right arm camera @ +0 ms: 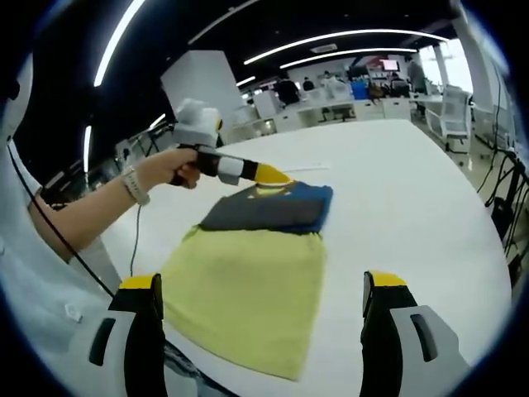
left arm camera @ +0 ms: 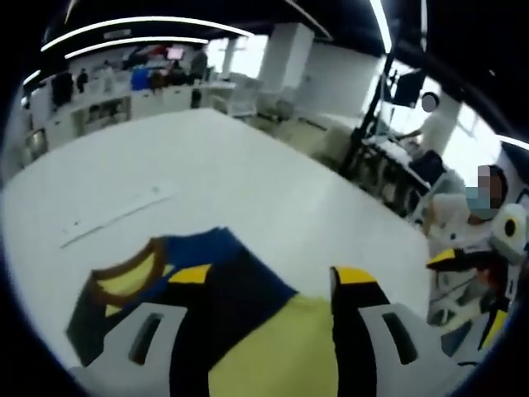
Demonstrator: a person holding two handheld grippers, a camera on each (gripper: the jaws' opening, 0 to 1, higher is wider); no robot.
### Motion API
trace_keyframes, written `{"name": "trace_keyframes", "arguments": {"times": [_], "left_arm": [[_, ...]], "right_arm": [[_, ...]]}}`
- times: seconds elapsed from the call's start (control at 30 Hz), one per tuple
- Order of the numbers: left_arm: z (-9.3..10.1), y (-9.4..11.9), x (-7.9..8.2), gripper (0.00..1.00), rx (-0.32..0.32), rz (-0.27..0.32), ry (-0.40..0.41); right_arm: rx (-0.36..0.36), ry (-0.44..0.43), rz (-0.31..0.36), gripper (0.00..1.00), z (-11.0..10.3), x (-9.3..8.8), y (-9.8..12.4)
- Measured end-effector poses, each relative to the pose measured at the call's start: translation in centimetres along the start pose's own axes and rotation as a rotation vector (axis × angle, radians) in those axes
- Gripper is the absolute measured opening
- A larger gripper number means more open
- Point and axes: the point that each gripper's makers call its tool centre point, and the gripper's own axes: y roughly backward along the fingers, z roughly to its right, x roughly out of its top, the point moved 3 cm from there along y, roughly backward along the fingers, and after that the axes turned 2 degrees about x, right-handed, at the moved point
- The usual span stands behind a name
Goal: Fold the garment on the visible template until the final outline fits inside the template.
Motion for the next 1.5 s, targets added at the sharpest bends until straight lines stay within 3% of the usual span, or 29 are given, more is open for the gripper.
{"name": "trace_keyframes", "arguments": {"times": [0.2,0.4,0.6,0.93,1.27,1.5], "left_arm": [[0.7,2.0,0.1,0.60,-0.008,0.018,-0.033],[0.7,3.4,-0.4,0.66,0.031,-0.004,-0.098],[1.4,4.4,-0.6,0.73,0.020,-0.005,-0.121],[2.9,5.8,0.7,0.85,-0.009,0.050,-0.192],[4.3,7.0,-0.5,0.99,-0.023,0.028,-0.228],[5.1,7.7,-0.7,1.00,-0.031,0.033,-0.241]], "right_arm": [[0.013,0.015,-0.009,1.00,-0.3,-0.1,-0.1],[0.012,0.023,-0.006,1.00,-0.2,0.0,-0.2],[-0.002,0.024,0.009,1.00,0.2,0.2,0.0],[-0.023,0.039,0.018,1.00,0.2,0.3,0.5],[-0.044,0.043,0.051,1.00,-0.2,0.5,1.3],[-0.032,0.050,0.044,1.00,-0.7,0.0,1.4]]}}
